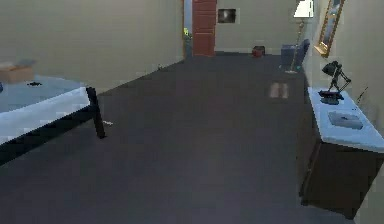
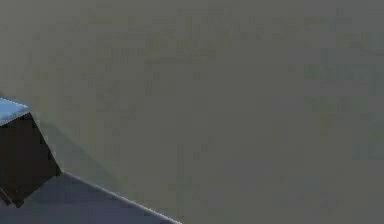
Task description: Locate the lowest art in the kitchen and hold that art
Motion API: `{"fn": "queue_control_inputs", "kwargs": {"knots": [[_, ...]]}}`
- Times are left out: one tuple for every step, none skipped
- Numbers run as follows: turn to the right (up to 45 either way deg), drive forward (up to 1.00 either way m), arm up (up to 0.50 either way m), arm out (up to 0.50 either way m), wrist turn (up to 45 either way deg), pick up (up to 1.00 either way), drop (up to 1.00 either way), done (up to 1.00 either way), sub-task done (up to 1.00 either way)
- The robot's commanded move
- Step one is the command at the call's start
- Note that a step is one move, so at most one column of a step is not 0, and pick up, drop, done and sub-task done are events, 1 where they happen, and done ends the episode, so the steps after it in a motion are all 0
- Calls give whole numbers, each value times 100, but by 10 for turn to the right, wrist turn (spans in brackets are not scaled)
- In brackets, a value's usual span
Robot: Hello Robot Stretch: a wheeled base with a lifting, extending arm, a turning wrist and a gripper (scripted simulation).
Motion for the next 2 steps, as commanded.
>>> {"fn": "queue_control_inputs", "kwargs": {"knots": [[0,100,0,0,0,0,0,0,0],[0,100,0,0,0,0,0,0,0]]}}
